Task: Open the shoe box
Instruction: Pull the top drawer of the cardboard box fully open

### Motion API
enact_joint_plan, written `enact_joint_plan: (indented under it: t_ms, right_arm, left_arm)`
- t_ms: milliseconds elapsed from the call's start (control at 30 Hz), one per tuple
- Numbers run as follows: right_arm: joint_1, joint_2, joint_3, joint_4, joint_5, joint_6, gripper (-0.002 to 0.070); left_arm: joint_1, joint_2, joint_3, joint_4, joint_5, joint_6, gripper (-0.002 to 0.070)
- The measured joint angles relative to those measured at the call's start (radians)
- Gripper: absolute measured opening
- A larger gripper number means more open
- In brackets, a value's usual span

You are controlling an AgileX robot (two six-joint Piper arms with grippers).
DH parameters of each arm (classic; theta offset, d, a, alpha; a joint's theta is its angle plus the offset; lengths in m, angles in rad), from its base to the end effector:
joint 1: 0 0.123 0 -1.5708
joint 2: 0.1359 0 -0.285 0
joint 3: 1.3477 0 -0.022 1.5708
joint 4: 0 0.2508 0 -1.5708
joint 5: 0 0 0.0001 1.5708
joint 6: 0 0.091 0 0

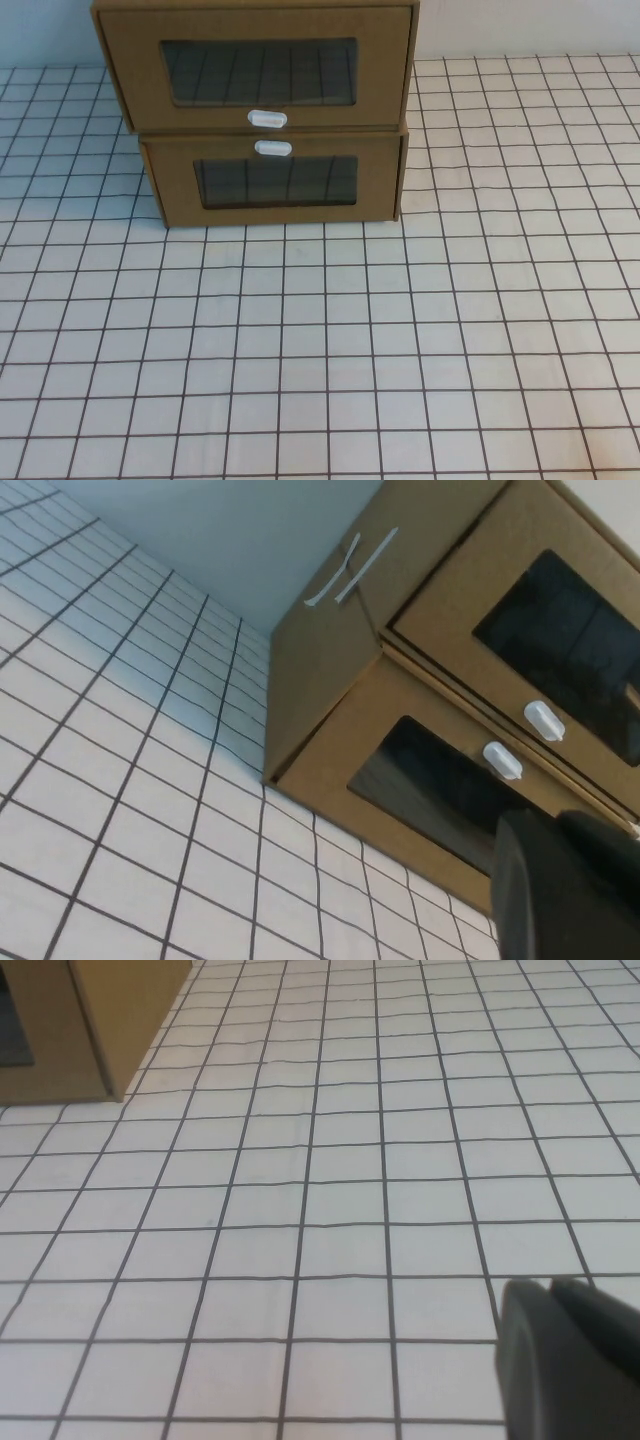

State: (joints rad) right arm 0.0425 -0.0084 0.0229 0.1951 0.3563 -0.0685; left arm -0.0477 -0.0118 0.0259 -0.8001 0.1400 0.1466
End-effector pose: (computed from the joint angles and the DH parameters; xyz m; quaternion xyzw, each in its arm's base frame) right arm 0.0528 0.0084 0.1744 0.0084 0.7978 0.0742 0.5982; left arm 0.0557 -0.0119 0.1962 -0.1781 0.6932 -0.2717 0.6433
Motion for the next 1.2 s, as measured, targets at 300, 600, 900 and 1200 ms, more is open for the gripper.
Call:
enact_joint_plan:
  t_ms: [300,600,900,1200]
  right_arm:
    - [0.0,0.0,0.0,0.0,0.0,0.0,-0.0013]
    - [0.0,0.0,0.0,0.0,0.0,0.0,-0.0013]
    - [0.0,0.0,0.0,0.0,0.0,0.0,-0.0014]
    - [0.0,0.0,0.0,0.0,0.0,0.0,-0.0013]
  left_arm:
    - [0.0,0.212,-0.275,0.007,0.246,0.136,-0.0002]
    - [0.0,0.812,-0.86,0.003,0.578,0.449,-0.0002]
    - [0.0,1.305,-1.498,-0.039,0.762,0.58,-0.0002]
    - [-0.052,1.625,-1.884,-0.015,0.828,0.586,-0.0002]
